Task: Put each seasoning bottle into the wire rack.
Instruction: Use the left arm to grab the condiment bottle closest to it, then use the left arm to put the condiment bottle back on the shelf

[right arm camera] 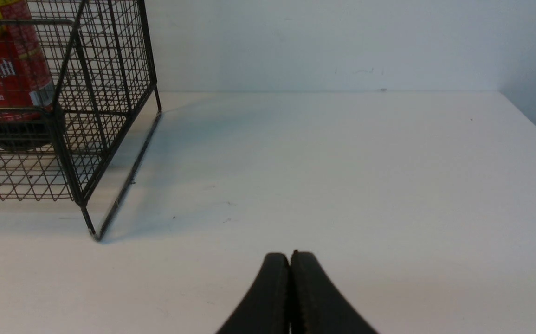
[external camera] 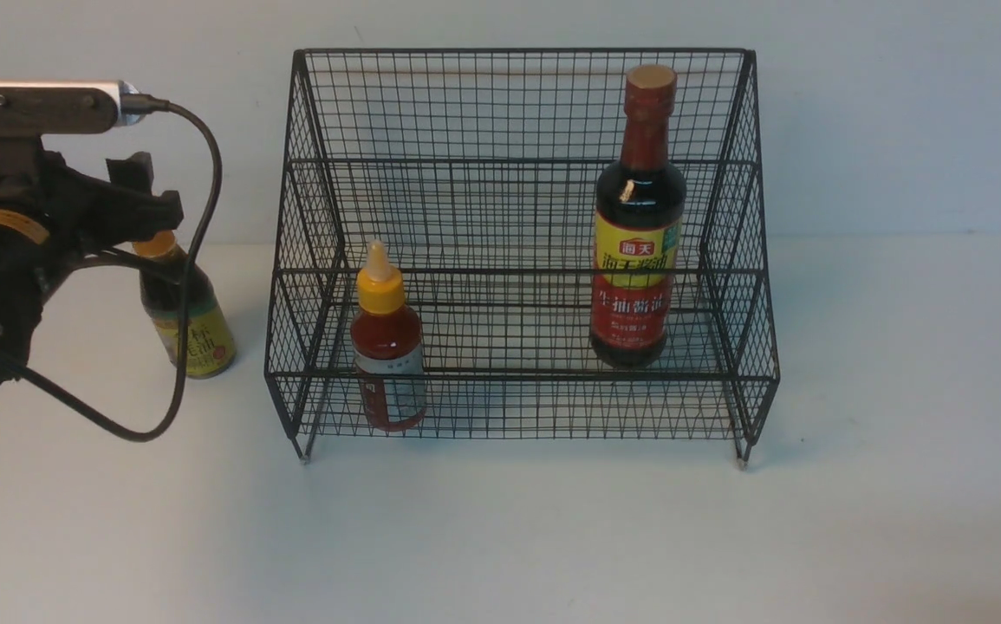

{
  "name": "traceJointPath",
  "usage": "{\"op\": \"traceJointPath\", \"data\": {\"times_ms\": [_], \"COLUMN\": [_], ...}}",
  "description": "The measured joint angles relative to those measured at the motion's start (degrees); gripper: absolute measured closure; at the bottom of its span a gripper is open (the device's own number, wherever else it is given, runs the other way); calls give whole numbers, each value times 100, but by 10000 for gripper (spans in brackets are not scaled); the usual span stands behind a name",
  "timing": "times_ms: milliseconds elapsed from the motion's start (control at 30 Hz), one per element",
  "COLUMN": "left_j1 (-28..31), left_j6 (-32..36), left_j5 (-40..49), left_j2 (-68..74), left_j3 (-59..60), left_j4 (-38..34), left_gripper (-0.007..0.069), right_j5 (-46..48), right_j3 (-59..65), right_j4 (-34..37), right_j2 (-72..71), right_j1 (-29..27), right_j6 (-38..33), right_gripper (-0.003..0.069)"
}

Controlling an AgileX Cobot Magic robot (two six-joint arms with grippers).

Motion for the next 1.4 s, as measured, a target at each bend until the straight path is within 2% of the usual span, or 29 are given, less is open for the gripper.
{"op": "traceJointPath", "data": {"times_ms": [533,600,700,800,1000,1067,1233,1400], "left_j1": [0,-2,-2,-2,-105,-158,-917,-1666], "left_j6": [-42,-39,-56,-51,-522,-590,-702,-702], "left_j5": [-46,-46,-47,1,1079,1197,1337,1530], "left_j2": [748,822,851,814,-173,-443,-1997,-2690], "left_j3": [-53,-63,-63,-63,-16,-16,-16,-123], "left_j4": [24,45,168,384,885,934,1047,1089], "left_gripper": [144,193,340,335,335,335,335,335], "right_j5": [-1,-1,-1,-1,-1,-1,-1,-1], "right_j3": [0,0,0,0,0,0,0,0], "right_j4": [-5,-5,-5,-5,-5,-5,-5,-5], "right_j2": [0,0,0,0,0,0,0,0], "right_j1": [0,0,0,0,0,0,0,0], "right_j6": [6,6,6,6,6,6,6,6], "right_gripper": [669,669,669,669,669,669,669,669]}}
